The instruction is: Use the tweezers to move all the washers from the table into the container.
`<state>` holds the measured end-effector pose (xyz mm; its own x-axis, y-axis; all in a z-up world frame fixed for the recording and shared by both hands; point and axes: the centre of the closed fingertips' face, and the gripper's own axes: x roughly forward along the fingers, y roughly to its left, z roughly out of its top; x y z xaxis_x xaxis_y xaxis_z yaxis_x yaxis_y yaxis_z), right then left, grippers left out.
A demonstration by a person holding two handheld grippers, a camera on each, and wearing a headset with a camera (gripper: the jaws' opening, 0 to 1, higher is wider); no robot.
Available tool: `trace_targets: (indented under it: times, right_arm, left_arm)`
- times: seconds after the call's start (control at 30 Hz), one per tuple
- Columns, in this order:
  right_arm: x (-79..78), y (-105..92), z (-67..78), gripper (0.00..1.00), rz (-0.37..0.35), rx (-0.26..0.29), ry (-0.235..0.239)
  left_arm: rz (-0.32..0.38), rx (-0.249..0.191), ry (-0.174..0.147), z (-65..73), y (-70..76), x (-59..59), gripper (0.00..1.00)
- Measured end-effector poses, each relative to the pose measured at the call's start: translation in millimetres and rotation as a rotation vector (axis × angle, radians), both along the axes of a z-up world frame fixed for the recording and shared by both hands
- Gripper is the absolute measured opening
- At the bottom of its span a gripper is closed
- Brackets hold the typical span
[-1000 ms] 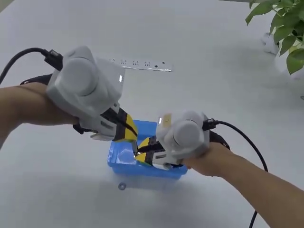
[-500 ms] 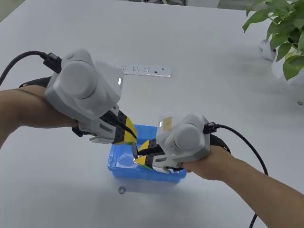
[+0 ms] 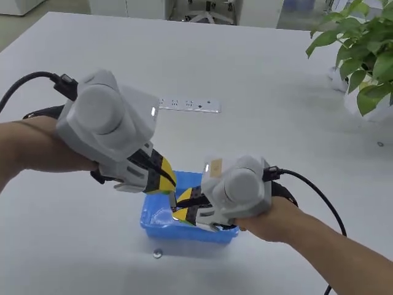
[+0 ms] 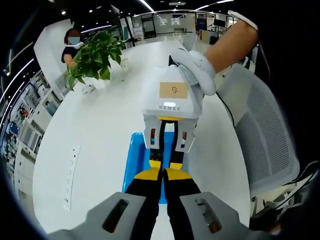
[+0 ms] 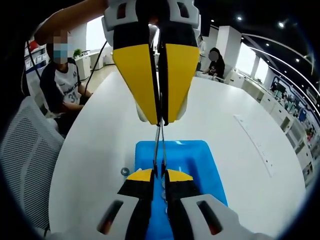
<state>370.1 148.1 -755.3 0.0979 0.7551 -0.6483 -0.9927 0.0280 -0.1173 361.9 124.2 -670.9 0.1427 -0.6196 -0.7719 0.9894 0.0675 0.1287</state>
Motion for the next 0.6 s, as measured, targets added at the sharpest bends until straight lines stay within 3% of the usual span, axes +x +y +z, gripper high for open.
trace_targets:
  times: [0.6]
  right_arm:
    - [-24.5,8.0,8.7,0.10,0.018,0.010,-0.021]
  left_arm:
    - [0.029,0.011,-0.011,6.3,11.9,-28.1,0.05]
